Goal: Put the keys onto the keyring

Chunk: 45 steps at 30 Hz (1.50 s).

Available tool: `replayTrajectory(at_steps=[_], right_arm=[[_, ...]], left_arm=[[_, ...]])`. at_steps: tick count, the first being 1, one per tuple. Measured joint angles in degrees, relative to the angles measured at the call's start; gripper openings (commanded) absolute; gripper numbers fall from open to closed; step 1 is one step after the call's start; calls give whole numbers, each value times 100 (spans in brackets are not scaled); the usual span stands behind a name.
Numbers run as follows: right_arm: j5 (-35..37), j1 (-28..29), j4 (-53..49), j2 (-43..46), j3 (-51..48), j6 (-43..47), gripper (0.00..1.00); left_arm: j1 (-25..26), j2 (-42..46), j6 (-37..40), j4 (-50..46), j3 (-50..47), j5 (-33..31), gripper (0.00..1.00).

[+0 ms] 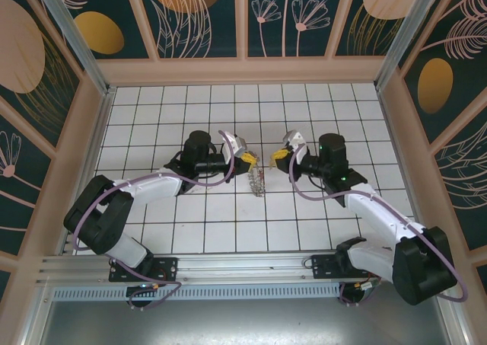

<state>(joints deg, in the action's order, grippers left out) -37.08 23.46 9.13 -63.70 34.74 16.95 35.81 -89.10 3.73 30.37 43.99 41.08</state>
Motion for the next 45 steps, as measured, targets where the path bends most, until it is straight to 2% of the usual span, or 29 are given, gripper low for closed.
replayTrajectory(at_steps=[11, 29, 45], right_arm=[[140, 363, -341, -334, 319, 505, 0], [-74, 494, -343, -570, 614, 503, 0], [146, 678, -339, -664, 680, 509, 0]], left_arm=[[0, -2, -2, 0, 0, 0, 0], [0, -2, 0, 0, 0, -2, 0], [0, -2, 0, -9, 0, -26, 0]])
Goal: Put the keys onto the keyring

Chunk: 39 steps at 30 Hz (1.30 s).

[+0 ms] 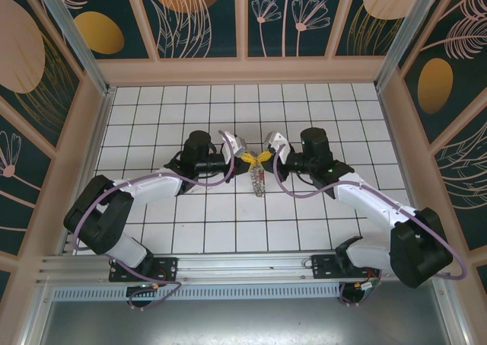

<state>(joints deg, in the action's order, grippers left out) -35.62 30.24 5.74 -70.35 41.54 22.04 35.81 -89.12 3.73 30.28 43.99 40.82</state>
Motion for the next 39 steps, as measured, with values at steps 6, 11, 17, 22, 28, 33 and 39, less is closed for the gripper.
replayTrajectory(at_steps=[6, 11, 17, 22, 28, 33, 39], right_arm=[[232, 66, 2, 0, 0, 15, 0], [426, 157, 22, 2, 0, 20, 0], [452, 175, 26, 22, 0, 20, 0], [452, 186, 26, 33, 0, 46, 0], [529, 238, 39, 33, 0, 66, 0], [608, 278, 46, 37, 0, 125, 0], [728, 319, 46, 55, 0, 149, 0]], left_arm=[[0, 0, 0, -2, 0, -44, 0], [0, 0, 0, -9, 0, -90, 0], [0, 0, 0, -7, 0, -103, 0], [0, 0, 0, -7, 0, -103, 0], [-2, 0, 0, -11, 0, -109, 0], [-2, 0, 2, -17, 0, -131, 0], [-2, 0, 2, -17, 0, -133, 0]])
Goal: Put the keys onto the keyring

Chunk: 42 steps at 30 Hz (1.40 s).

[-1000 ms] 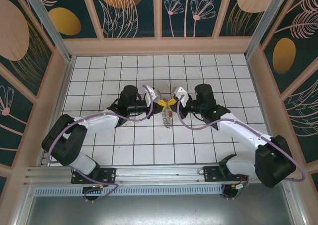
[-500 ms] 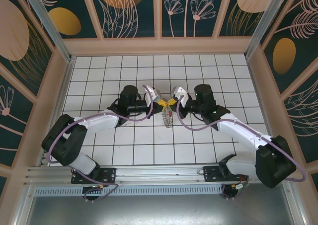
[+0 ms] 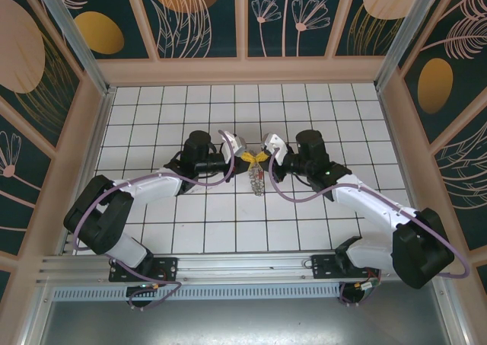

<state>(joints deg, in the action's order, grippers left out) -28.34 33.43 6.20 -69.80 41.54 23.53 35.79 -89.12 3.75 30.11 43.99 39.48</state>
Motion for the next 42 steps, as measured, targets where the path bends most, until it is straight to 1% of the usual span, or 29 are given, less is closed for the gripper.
replayTrajectory(at_steps=[9, 26, 34, 42], right_arm=[[238, 131, 0, 0, 0, 20, 0], [358, 232, 142, 37, 0, 15, 0], [848, 367, 186, 37, 0, -7, 0], [1252, 376, 229, 44, 0, -205, 0]], left_arm=[[0, 0, 0, -35, 0, -61, 0], [2, 0, 2, -33, 0, -59, 0], [0, 0, 2, -35, 0, -127, 0], [-9, -28, 2, -31, 0, -195, 0]])
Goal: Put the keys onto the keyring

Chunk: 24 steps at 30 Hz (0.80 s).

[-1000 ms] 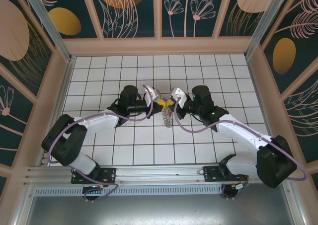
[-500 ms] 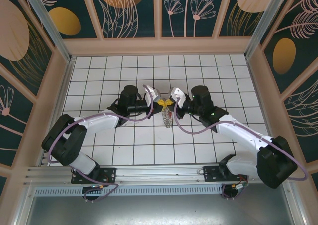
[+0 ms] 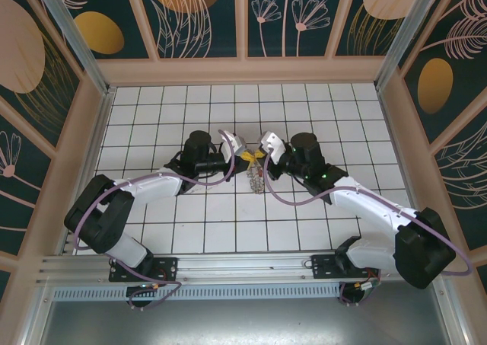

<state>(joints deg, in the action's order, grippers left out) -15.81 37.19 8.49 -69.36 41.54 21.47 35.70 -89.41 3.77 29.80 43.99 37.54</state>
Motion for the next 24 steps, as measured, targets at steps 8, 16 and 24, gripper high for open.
replayTrajectory(at_steps=[8, 16, 24], right_arm=[[166, 0, -4, 0, 0, -247, 0], [282, -4, -17, -136, 37, -702, 0], [278, -24, -24, -398, 76, -1078, 0]], left_arm=[[0, -2, -2, 68, 0, -48, 0], [0, -122, -199, 723, -238, -195, 0], [0, -352, -509, 1740, -695, -319, 0]])
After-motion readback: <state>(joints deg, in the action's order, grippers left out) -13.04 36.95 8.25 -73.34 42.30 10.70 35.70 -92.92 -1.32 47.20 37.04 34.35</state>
